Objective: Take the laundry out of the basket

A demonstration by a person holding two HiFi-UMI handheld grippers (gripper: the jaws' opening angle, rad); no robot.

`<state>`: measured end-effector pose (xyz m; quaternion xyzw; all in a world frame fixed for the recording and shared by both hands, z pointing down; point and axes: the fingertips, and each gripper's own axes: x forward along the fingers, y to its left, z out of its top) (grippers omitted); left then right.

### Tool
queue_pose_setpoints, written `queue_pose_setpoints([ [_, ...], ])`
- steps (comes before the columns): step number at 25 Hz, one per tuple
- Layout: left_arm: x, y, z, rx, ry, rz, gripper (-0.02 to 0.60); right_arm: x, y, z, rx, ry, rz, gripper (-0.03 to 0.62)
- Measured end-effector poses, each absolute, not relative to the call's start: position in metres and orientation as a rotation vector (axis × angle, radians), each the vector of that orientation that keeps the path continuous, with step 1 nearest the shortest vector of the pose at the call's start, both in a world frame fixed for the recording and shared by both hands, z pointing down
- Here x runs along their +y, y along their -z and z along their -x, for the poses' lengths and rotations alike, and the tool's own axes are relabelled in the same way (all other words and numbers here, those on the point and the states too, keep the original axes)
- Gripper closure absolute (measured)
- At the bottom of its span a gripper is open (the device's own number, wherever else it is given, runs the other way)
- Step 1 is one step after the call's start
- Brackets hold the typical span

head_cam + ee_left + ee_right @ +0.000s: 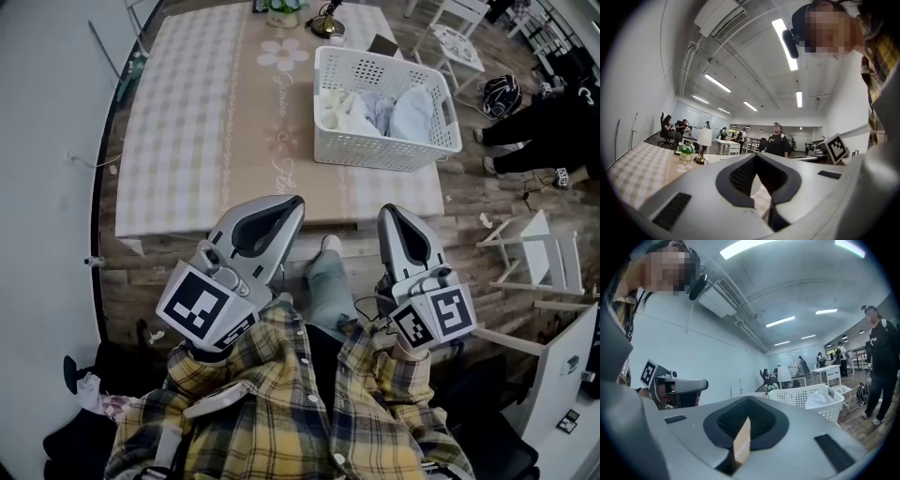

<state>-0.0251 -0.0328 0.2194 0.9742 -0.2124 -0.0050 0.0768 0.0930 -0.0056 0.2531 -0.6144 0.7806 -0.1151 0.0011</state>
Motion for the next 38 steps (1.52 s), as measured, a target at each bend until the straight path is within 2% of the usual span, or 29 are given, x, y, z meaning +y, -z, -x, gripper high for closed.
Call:
queue_pose_setpoints([
  [13, -0.137, -0.212, -0.080, -0.827, -0.001, -2.870, 0.569, -0.126, -0.241, -0.196, 2.615, 0.364, 1.757, 0.576],
  [22, -0.033, -0.254, -0.112, -0.997, 0.012, -2.840, 0.569, -0.038, -0.280, -0.229, 2.753, 0.311, 1.627, 0.576],
  [38, -0.076, -0.269, -0.149, -0.808, -0.129, -2.846, 0.571, -0.081, -0.292, -0.247, 2.758, 0.376, 1.733, 0.576],
])
